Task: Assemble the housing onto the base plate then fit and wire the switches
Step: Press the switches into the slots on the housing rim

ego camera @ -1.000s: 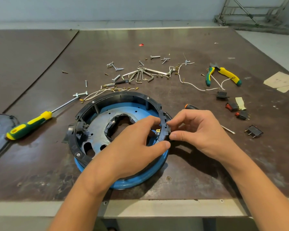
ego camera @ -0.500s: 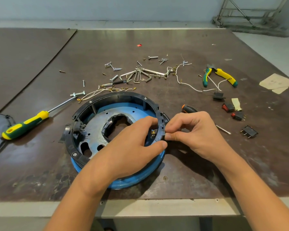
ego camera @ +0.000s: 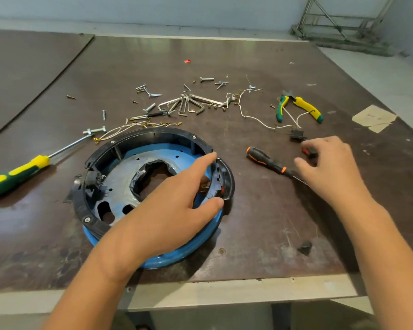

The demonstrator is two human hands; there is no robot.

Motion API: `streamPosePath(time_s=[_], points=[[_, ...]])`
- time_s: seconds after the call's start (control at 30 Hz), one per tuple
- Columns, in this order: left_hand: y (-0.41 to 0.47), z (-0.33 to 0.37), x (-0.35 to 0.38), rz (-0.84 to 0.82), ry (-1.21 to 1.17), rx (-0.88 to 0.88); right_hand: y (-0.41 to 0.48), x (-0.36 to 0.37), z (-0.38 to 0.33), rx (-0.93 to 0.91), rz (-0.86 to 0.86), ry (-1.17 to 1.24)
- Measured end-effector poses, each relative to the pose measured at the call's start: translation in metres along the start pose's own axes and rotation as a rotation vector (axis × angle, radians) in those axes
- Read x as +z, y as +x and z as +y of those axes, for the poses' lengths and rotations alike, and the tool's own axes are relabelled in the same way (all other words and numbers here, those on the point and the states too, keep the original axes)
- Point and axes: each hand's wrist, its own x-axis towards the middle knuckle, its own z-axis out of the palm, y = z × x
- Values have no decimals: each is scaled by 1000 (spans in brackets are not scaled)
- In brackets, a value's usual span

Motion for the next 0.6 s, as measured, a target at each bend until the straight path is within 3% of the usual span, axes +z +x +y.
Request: streamPosePath(time_s=[0.1, 0.23, 0.37, 0.53, 0.6], points=[[1, -1, 2, 7, -23, 4, 3, -3, 17, 167, -104, -105], [2, -5, 3, 20, -117, -24, 5, -7, 24, 176, -59, 36], [1, -3, 1, -2, -105, -8, 6, -6, 27, 154, -122, 20], [0, -4, 1, -9, -77, -4, 8, -5, 28, 109, 39, 220], [1, -5, 2, -7, -74, 1, 6, -5, 20, 56, 100, 425]])
